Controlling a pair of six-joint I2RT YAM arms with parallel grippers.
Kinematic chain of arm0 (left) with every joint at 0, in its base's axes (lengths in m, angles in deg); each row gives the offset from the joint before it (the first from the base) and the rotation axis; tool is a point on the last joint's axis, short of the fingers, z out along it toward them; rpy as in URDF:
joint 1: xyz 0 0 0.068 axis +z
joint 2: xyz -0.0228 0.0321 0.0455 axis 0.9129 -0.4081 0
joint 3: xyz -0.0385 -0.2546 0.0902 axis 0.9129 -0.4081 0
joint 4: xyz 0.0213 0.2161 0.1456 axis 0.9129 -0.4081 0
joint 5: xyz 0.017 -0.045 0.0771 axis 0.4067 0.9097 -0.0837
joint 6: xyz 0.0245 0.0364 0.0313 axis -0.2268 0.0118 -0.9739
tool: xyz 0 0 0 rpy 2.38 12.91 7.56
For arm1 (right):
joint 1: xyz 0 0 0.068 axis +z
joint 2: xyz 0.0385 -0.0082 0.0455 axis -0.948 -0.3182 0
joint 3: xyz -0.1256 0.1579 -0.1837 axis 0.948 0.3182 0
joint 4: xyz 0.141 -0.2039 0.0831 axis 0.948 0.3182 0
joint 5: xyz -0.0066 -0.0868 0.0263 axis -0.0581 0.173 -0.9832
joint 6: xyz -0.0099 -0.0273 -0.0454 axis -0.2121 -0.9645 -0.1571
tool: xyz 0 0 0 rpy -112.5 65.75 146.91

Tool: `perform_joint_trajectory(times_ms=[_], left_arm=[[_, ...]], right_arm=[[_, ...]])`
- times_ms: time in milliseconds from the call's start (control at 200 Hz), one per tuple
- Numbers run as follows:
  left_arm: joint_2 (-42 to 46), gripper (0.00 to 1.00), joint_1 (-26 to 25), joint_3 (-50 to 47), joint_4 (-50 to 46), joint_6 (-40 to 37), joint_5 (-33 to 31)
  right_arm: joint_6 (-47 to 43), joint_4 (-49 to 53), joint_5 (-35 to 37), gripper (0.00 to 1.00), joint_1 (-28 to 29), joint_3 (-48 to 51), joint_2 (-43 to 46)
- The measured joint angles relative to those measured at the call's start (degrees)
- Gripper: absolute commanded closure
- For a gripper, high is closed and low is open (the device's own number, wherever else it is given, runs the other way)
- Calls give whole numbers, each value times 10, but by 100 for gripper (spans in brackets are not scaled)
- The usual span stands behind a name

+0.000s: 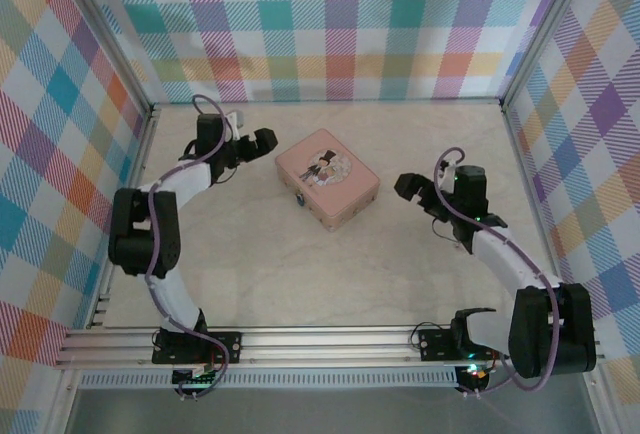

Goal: Unlock a padlock with a key

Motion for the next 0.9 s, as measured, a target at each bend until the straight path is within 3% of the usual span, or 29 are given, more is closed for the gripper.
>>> perform_joint_trajectory(times_ms=[220, 355, 470, 705, 900], left_arm=[[-93, 13, -26, 98, -39, 13, 39], [-138, 22, -37, 151, -64, 12, 68], [-144, 24, -47, 156, -82, 4, 89], [-105, 25, -63, 78, -78, -5, 111], [-23, 24, -89, -23, -67, -5, 86]], right_arm=[[35, -3, -19, 0, 49, 16, -9], [52, -21, -23, 3, 69, 15, -53], [66, -30, -28, 5, 74, 5, -102], [83, -51, -43, 9, 74, -66, -192], [83, -46, -46, 14, 71, -130, -251]])
